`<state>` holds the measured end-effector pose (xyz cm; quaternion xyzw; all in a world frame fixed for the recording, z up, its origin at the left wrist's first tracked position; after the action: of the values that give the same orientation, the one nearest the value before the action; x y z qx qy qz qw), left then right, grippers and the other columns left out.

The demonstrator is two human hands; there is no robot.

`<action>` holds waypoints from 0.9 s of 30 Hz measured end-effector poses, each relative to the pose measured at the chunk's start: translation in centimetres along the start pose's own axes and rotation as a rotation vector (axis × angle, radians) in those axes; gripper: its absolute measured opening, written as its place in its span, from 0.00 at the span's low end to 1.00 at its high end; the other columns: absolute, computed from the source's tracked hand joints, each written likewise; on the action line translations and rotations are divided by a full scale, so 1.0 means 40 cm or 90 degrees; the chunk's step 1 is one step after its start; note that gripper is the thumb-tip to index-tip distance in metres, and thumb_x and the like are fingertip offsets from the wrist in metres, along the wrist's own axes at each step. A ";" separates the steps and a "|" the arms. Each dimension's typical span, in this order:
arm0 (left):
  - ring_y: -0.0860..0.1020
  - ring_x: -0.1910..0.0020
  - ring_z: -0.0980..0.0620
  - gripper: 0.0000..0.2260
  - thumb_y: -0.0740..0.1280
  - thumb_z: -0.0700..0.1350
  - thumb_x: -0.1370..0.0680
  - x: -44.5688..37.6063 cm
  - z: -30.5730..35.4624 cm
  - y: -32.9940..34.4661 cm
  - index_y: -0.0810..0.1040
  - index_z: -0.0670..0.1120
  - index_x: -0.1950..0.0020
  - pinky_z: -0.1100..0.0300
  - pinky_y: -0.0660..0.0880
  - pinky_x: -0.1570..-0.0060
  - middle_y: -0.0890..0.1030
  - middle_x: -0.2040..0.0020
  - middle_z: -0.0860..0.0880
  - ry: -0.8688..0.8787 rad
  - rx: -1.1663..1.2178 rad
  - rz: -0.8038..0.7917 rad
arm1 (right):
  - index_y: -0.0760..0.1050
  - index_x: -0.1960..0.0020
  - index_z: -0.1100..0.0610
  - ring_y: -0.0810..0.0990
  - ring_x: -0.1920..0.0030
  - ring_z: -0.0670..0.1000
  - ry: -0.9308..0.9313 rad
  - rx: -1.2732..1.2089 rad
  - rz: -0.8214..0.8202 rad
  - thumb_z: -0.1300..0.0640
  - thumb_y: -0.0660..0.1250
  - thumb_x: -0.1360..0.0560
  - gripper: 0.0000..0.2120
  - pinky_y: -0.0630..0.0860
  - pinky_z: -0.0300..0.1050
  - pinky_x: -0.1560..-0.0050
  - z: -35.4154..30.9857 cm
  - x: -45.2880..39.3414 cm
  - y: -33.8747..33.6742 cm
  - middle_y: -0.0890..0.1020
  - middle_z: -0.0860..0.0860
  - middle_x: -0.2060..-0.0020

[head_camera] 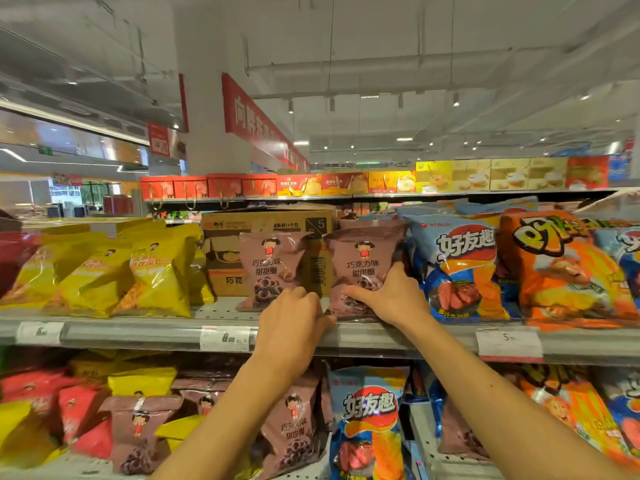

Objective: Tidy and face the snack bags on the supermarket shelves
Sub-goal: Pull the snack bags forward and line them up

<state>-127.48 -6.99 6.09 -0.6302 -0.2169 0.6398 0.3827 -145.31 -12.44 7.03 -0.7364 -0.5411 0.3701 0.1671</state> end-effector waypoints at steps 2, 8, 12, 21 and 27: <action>0.76 0.48 0.49 0.16 0.65 0.61 0.22 0.001 -0.001 0.007 0.81 0.49 0.47 0.55 0.74 0.54 0.78 0.50 0.51 0.003 0.000 0.014 | 0.64 0.31 0.58 0.76 0.37 0.61 0.007 0.023 0.001 0.24 0.73 0.39 0.51 0.78 0.59 0.39 0.002 0.000 -0.001 0.76 0.57 0.35; 0.75 0.51 0.51 0.20 0.62 0.67 0.23 0.006 0.003 0.016 0.78 0.50 0.51 0.55 0.75 0.55 0.77 0.53 0.52 0.024 -0.004 0.057 | 0.65 0.31 0.58 0.77 0.36 0.60 0.006 0.033 0.013 0.24 0.72 0.38 0.50 0.78 0.58 0.39 -0.003 0.012 -0.013 0.77 0.57 0.35; 0.75 0.51 0.51 0.22 0.59 0.69 0.23 0.011 0.012 0.017 0.77 0.50 0.52 0.54 0.75 0.53 0.77 0.54 0.52 -0.007 0.005 0.073 | 0.67 0.31 0.57 0.79 0.38 0.57 -0.040 0.011 0.049 0.26 0.72 0.35 0.46 0.79 0.56 0.41 0.001 0.044 -0.039 0.79 0.54 0.37; 0.76 0.61 0.59 0.08 0.68 0.54 0.22 -0.003 0.237 -0.009 0.77 0.52 0.58 0.56 0.75 0.59 0.77 0.62 0.57 0.004 0.369 0.238 | 0.76 0.32 0.53 0.82 0.51 0.45 -0.107 -0.124 0.134 0.41 0.72 0.25 0.26 0.81 0.48 0.45 0.124 0.113 -0.209 0.83 0.44 0.53; 0.79 0.61 0.60 0.05 0.70 0.50 0.23 -0.023 0.513 0.055 0.79 0.50 0.56 0.56 0.77 0.57 0.82 0.61 0.55 -0.062 0.523 0.198 | 0.80 0.42 0.54 0.81 0.60 0.42 -0.069 -0.169 0.144 0.45 0.74 0.25 0.17 0.79 0.44 0.54 0.341 0.106 -0.427 0.81 0.42 0.64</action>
<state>-148.00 -4.84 7.30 -0.4198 0.1352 0.7518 0.4902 -166.11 -4.50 7.40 -0.7871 -0.5071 0.3512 -0.0039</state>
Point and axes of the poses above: each hand's wrist, its own x-axis away from the middle knuckle, its own y-axis out of the palm, z = x × y, the point moved 5 cm from there along -x, towards the middle knuckle
